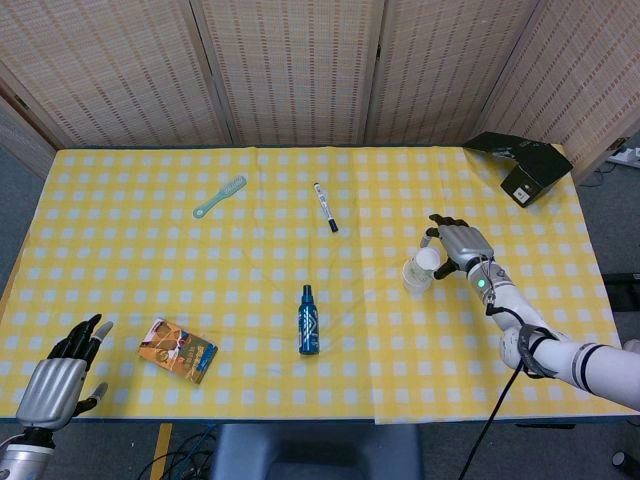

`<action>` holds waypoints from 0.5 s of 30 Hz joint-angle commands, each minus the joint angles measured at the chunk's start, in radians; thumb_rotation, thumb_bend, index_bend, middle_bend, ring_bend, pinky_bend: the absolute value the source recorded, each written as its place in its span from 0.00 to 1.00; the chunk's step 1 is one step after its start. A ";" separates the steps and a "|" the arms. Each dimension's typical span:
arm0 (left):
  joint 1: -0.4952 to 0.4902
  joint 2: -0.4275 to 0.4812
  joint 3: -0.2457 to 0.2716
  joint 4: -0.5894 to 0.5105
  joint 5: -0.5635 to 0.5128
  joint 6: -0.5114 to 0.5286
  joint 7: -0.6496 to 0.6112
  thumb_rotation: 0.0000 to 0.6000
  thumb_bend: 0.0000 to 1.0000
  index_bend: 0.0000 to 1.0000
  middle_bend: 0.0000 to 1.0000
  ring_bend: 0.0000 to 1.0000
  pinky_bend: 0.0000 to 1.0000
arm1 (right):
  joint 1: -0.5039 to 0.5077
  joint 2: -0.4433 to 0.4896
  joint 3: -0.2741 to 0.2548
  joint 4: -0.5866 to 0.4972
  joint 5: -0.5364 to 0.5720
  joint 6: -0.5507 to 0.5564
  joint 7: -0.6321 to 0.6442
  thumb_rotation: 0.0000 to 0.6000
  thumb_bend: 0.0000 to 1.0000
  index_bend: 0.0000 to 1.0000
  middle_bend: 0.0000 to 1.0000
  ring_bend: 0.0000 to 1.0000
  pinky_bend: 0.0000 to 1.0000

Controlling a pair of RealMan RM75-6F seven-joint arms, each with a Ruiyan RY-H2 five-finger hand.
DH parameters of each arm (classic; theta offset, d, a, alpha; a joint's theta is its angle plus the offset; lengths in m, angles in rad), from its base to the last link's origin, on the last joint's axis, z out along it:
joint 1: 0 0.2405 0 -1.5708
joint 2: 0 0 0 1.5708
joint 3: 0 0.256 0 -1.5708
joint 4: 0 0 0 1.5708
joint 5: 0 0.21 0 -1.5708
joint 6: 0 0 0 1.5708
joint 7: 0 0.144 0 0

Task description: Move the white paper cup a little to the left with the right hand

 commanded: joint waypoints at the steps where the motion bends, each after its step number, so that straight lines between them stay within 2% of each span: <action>1: -0.001 -0.005 0.003 -0.002 0.003 -0.003 0.009 1.00 0.32 0.00 0.00 0.00 0.23 | -0.010 0.085 0.028 -0.106 -0.024 0.049 0.003 1.00 0.28 0.37 0.02 0.00 0.00; 9: -0.001 -0.013 0.008 -0.006 0.009 -0.005 0.026 1.00 0.32 0.00 0.00 0.00 0.23 | -0.026 0.261 0.092 -0.337 -0.058 0.140 0.001 1.00 0.29 0.37 0.02 0.00 0.00; 12: 0.000 -0.012 0.010 -0.010 0.012 -0.003 0.026 1.00 0.32 0.00 0.00 0.00 0.23 | -0.023 0.301 0.112 -0.396 -0.058 0.164 -0.011 1.00 0.29 0.37 0.02 0.00 0.00; 15: 0.004 -0.008 0.010 -0.015 0.020 0.008 0.024 1.00 0.32 0.00 0.00 0.00 0.23 | -0.013 0.299 0.121 -0.416 -0.043 0.171 -0.030 1.00 0.29 0.37 0.02 0.00 0.00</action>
